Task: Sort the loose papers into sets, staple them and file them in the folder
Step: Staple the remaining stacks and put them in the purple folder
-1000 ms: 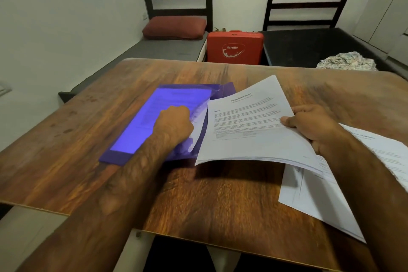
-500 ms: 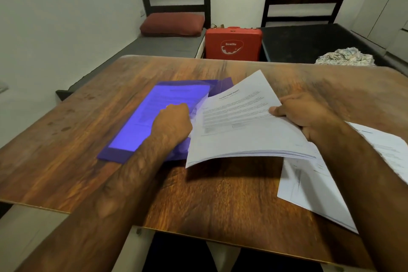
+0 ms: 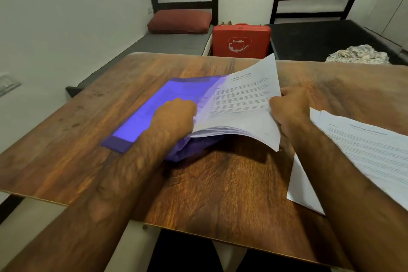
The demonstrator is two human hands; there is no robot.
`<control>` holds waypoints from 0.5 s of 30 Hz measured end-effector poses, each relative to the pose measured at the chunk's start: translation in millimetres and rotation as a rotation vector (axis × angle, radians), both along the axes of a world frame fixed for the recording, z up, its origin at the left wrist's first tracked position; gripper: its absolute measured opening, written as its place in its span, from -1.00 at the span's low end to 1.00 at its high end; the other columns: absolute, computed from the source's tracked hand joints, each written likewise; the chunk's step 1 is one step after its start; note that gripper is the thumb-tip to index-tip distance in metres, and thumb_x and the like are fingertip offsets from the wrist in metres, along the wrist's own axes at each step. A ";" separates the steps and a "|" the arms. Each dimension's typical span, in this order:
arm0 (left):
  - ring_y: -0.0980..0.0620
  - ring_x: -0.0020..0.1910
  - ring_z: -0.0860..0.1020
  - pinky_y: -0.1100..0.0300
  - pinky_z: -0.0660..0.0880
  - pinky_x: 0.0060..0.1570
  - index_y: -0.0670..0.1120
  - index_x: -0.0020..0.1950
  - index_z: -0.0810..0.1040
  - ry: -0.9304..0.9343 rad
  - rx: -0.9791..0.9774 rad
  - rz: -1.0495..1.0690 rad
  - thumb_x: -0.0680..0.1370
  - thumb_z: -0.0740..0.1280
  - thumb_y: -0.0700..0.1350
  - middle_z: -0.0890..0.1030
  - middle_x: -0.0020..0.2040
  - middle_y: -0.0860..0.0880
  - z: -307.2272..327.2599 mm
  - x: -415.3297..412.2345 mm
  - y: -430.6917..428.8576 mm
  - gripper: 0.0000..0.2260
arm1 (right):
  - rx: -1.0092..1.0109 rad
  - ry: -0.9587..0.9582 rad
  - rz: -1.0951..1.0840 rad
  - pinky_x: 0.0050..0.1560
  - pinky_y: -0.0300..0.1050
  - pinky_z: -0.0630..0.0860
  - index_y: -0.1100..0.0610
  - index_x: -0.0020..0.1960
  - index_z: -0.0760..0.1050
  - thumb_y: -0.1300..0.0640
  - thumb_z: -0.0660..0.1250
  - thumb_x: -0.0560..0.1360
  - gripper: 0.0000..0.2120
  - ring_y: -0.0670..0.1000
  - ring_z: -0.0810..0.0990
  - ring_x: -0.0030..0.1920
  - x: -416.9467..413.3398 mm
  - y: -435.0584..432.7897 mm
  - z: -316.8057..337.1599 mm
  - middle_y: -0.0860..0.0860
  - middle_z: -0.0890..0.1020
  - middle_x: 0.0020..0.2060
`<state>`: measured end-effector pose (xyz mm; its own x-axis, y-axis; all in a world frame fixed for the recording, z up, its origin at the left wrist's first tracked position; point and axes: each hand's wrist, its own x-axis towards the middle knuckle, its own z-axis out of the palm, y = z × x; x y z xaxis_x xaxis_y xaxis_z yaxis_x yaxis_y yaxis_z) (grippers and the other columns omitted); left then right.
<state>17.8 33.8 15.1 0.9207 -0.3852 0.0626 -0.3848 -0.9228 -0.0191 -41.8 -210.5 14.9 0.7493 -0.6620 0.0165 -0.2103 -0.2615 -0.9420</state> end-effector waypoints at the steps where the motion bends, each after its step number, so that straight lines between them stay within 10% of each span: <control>1: -0.20 0.12 0.58 -0.01 0.55 0.03 0.00 0.25 0.56 0.001 -0.021 0.013 0.57 0.29 -0.05 0.64 0.17 -0.08 -0.8 -0.5 2.8 -0.74 | 0.000 -0.004 0.004 -0.24 -0.18 0.55 -0.01 -0.09 0.51 0.16 0.39 0.63 -0.85 -0.01 0.63 -0.21 -1.5 -0.8 -0.3 0.01 0.69 0.21; 15: -0.25 0.22 0.53 -0.09 0.54 0.12 -0.01 0.44 0.36 0.089 -0.024 0.031 0.58 0.27 -0.14 0.54 0.28 -0.15 -2.1 -8.2 4.3 -0.58 | 0.150 -0.009 -0.031 -0.03 -0.02 0.69 -0.04 -0.14 0.49 0.19 0.40 0.62 -0.78 0.03 0.67 -0.13 2.3 -11.1 -4.3 -0.05 0.65 0.04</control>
<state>9.6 38.1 12.9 0.9346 -0.3555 -0.0110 -0.3549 -0.9342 0.0364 -39.5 -221.6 10.6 0.7288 -0.6803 -0.0783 -0.2078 -0.1107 -0.9719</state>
